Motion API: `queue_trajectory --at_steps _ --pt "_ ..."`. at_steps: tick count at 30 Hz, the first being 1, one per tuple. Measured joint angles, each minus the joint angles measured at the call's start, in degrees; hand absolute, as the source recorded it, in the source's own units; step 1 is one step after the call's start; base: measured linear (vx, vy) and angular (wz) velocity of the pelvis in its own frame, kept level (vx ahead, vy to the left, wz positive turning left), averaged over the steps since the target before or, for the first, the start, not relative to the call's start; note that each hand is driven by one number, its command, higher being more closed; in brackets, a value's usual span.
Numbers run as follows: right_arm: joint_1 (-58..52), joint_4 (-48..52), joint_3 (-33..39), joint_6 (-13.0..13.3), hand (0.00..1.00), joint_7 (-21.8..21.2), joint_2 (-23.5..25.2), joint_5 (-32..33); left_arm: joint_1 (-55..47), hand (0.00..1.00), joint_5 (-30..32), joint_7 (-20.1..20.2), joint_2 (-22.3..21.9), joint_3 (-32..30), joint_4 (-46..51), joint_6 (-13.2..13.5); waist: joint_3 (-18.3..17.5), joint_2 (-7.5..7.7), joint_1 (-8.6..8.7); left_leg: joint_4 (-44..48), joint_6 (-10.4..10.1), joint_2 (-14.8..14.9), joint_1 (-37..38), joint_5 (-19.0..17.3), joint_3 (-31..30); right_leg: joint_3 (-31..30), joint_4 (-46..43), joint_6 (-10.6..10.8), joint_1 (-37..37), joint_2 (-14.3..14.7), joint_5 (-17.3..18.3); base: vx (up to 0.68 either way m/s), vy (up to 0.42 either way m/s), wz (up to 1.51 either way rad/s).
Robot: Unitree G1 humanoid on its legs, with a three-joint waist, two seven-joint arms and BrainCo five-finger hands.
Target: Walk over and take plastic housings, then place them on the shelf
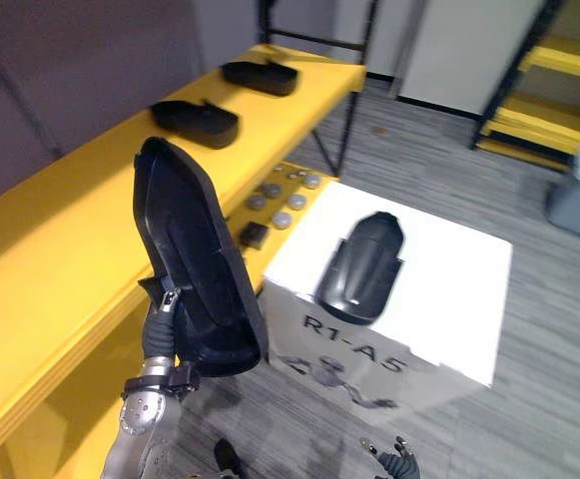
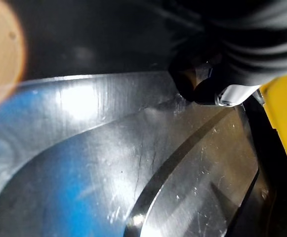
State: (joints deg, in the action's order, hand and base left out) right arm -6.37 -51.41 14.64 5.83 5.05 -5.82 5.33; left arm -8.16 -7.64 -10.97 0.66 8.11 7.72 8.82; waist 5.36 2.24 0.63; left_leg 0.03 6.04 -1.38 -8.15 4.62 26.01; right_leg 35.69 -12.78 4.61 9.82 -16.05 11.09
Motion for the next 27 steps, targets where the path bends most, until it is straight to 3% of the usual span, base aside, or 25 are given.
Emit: queue_trajectory --at_steps 3,4,5,8,13,16,17,20,27 --pt "0.38 -0.3 -0.24 -0.98 0.0 -0.04 0.23 -2.78 0.1 1.0 0.44 -0.03 -0.14 0.41 0.0 -0.4 0.0 -0.02 -0.01 0.14 1.6 -3.63 1.57 -1.87 -4.7 -0.99 -12.24 -1.26 -1.27 -5.2 -0.79 0.15 0.184 0.89" --pt "-0.03 -0.29 -0.58 -1.16 0.0 -0.03 0.3 -2.88 0.53 1.0 1.29 -0.1 -0.03 0.77 -0.13 -0.72 0.08 -0.46 0.59 0.27 1.83 -4.09 2.72 -2.55 -7.5 -6.48 -19.95 -3.74 -4.26 -5.82 -1.23 0.19 0.137 1.1" --pt "-0.27 -0.24 -1.61 -1.21 0.0 -0.05 0.44 -2.88 1.4 1.0 2.34 -0.31 0.07 0.69 -0.3 -0.73 0.36 -0.81 1.08 0.35 1.58 -3.83 3.8 -3.02 -10.34 -14.93 -24.18 -3.0 -7.27 -2.64 1.02 0.16 0.106 1.09" --pt "-0.77 1.28 -2.4 -1.25 0.0 -0.04 1.79 -2.88 3.38 1.0 3.9 -2.13 0.12 0.59 -0.35 -0.73 0.47 -0.79 1.11 0.51 1.43 -4.02 6.32 -4.02 -14.36 -29.43 -25.94 -1.09 -14.94 4.48 5.2 0.16 0.017 0.77" --pt "-5.17 5.61 -1.7 -1.31 0.0 0.07 5.23 -1.71 5.59 1.0 5.85 -3.13 -1.07 3.13 -0.13 -0.64 0.18 -0.31 1.32 4.91 -0.35 -4.96 7.41 -7.56 -22.73 -45.46 -17.95 0.11 -21.95 13.73 5.65 0.09 -0.084 0.96" --pt "-8.14 7.12 -1.42 -1.36 0.0 0.12 5.89 -1.38 5.55 1.0 6.71 -3.33 -2.11 4.02 -0.1 -0.58 -0.68 1.36 0.08 8.51 -0.71 -6.0 7.5 -11.43 -23.62 -45.53 -9.78 -0.6 -20.43 11.82 3.04 0.18 -0.192 0.83" --pt "-9.0 7.14 -1.2 -1.41 0.0 0.16 6.3 -1.3 5.34 1.0 6.78 -3.33 -2.48 4.04 -0.2 -0.59 -0.86 1.87 -0.12 11.11 -1.6 -5.27 7.51 -13.65 -22.22 -43.69 -7.77 0.65 -18.39 10.73 -2.4 0.25 -0.247 0.53" --pt "-9.05 7.08 -1.12 -2.17 0.0 0.16 6.14 -1.17 3.91 1.0 6.77 -3.04 -3.35 4.54 -0.2 -0.59 -2.1 0.13 -0.24 14.74 -4.88 -1.33 7.37 -16.41 -20.21 -40.46 -3.84 -0.08 -14.16 12.53 -2.85 0.24 -0.194 0.34" --pt "-9.23 7.3 -1.96 -2.27 0.0 -0.05 6.91 -1.42 3.52 1.0 6.77 -2.42 -3.34 5.21 -0.55 -0.62 -4.15 0.38 -0.4 11.29 -5.41 0.28 11.4 -16.03 -18.0 -39.64 0.35 -0.69 -9.76 13.89 -3.22 0.18 -0.037 0.06"
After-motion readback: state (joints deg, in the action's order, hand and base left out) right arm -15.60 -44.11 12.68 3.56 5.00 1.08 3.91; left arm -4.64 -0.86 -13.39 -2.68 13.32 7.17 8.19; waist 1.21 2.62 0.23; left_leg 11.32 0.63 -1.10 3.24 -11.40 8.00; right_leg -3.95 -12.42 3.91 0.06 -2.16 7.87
